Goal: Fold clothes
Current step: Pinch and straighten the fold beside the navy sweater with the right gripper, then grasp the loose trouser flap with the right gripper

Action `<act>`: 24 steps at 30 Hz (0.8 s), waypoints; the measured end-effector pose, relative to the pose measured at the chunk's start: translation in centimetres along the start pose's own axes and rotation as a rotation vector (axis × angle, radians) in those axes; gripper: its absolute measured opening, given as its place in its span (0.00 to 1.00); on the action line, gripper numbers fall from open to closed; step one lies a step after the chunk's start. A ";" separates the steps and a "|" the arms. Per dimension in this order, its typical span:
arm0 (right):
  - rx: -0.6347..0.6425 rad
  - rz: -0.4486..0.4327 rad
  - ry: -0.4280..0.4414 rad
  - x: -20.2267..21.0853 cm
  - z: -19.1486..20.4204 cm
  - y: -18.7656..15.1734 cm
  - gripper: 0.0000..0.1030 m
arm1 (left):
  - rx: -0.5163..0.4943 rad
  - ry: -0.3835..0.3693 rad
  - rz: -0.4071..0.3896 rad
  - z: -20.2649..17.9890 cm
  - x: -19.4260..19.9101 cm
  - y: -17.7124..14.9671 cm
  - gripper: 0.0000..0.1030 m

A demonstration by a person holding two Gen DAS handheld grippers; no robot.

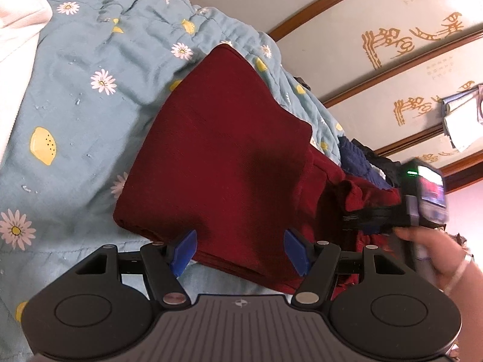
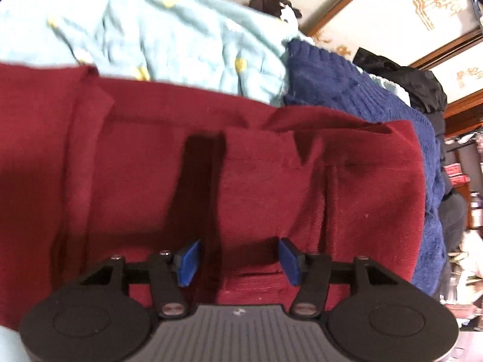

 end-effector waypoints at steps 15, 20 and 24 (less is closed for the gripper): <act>-0.061 -0.003 -0.005 -3.2 -0.7 -0.2 0.62 | 0.063 -0.038 -0.019 1.1 1.0 0.7 0.62; -0.063 -0.011 0.024 -2.7 -1.5 -0.2 0.60 | 0.069 -0.040 -0.021 1.0 1.2 0.7 0.62; -0.116 0.017 0.077 -2.6 -2.9 -0.1 0.59 | 0.071 -0.041 -0.029 1.1 1.3 0.9 0.62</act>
Point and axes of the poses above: each gripper's, at about its wrist camera, not at the fingertips, and x roughly against the way its jaws point, z to its left, y to its top, the point moved 4 cm from there along -x, roughly the way its jaws point, and after that the axes turned 15 degrees about -y, right-handed, at the moved point
